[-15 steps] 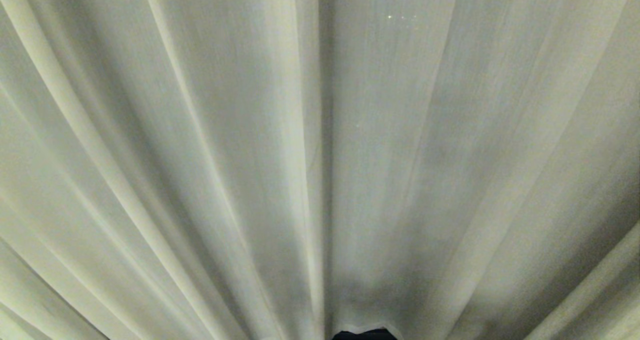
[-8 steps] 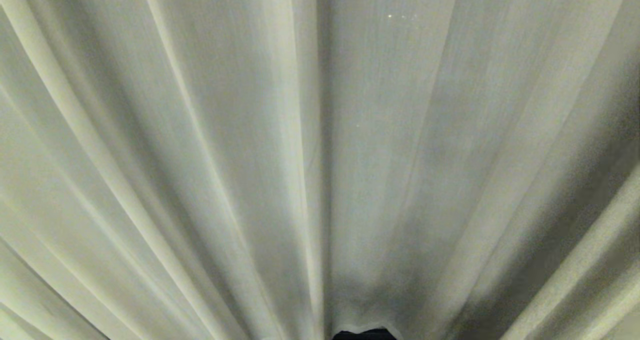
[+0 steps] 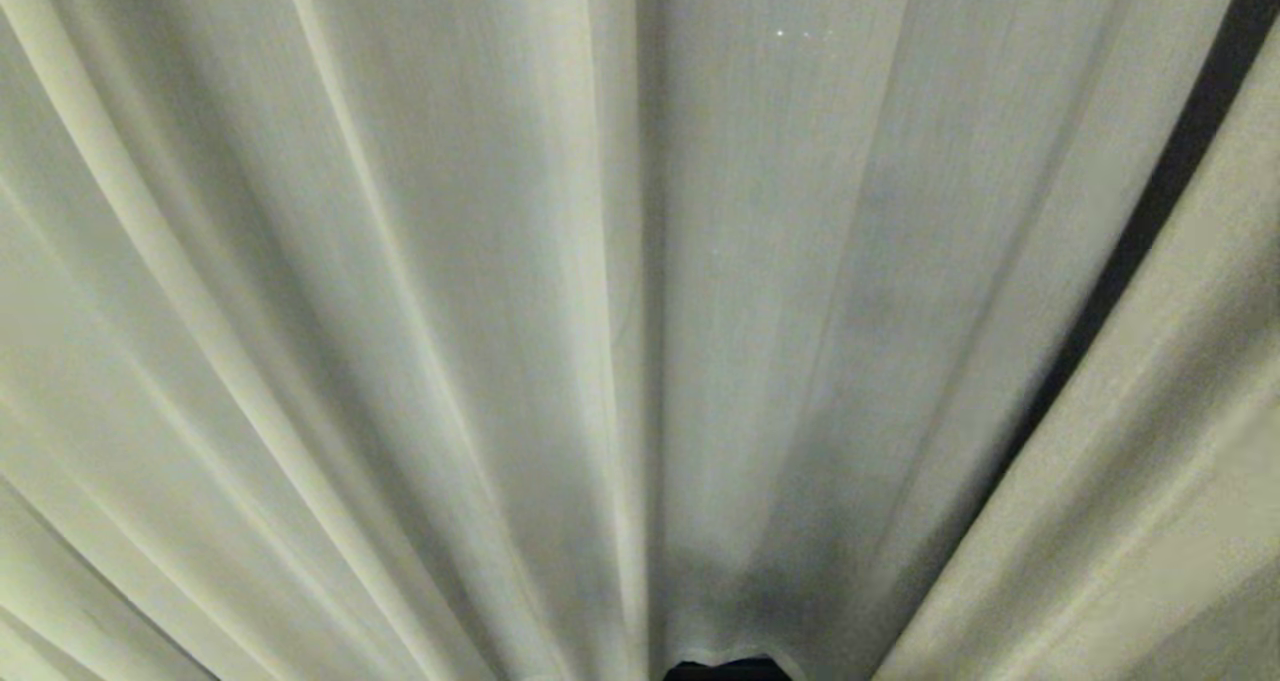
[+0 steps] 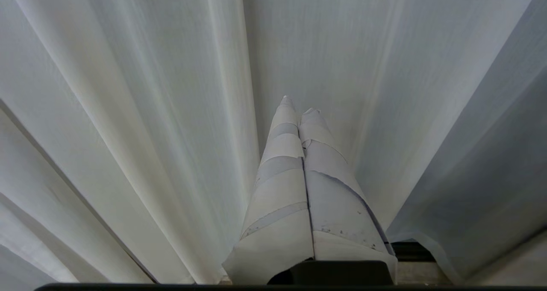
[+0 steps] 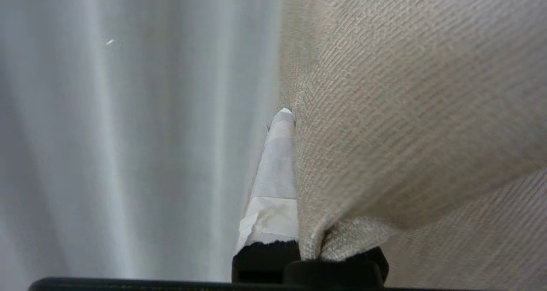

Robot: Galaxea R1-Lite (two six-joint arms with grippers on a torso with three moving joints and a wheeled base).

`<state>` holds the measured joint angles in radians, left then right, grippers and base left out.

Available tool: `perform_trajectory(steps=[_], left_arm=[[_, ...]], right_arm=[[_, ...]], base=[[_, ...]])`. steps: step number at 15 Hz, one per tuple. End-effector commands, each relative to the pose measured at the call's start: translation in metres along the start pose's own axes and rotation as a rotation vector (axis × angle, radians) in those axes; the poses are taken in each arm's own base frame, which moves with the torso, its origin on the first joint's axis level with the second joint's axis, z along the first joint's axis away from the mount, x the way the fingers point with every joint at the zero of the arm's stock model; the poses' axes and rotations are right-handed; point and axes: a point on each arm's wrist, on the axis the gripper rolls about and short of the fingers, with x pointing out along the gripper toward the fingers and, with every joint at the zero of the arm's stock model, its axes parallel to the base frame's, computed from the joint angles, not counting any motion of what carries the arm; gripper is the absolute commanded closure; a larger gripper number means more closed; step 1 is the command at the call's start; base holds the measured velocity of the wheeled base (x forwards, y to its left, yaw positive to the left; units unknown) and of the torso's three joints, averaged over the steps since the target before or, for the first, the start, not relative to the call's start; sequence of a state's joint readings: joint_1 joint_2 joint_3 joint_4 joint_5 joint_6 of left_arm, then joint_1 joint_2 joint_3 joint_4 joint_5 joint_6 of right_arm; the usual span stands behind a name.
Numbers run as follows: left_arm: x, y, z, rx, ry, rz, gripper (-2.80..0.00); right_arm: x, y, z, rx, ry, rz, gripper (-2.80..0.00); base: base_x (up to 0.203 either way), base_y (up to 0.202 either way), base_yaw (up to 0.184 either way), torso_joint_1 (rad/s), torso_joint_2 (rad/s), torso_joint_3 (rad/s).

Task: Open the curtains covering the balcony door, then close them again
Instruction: Close the outer curtains on both sides

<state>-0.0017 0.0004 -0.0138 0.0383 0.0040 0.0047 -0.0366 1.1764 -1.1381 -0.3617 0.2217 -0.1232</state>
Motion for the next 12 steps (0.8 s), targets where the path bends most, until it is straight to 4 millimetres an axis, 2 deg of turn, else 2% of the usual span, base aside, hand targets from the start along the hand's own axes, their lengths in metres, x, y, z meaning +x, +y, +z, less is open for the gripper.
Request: perform_trajectory(steps=[1,8,12], left_arm=[[0.000,0.000,0.000,0.000,0.000,0.001,0.00],[0.000,0.000,0.000,0.000,0.000,0.001,0.00],[0.000,0.000,0.000,0.000,0.000,0.001,0.00]], right_arm=[[0.015,0.008,-0.006,-0.019,0.011,0.060,0.00],[0.049,0.033,-0.009,-0.068,-0.008,0.186,0.00],[0.060,0.052,-0.011,-0.056,-0.005,0.218,0.00]], base=[[0.000,0.000,0.000,0.000,0.00,0.000],[0.000,0.000,0.000,0.000,0.00,0.000],[0.000,0.000,0.000,0.000,0.00,0.000]])
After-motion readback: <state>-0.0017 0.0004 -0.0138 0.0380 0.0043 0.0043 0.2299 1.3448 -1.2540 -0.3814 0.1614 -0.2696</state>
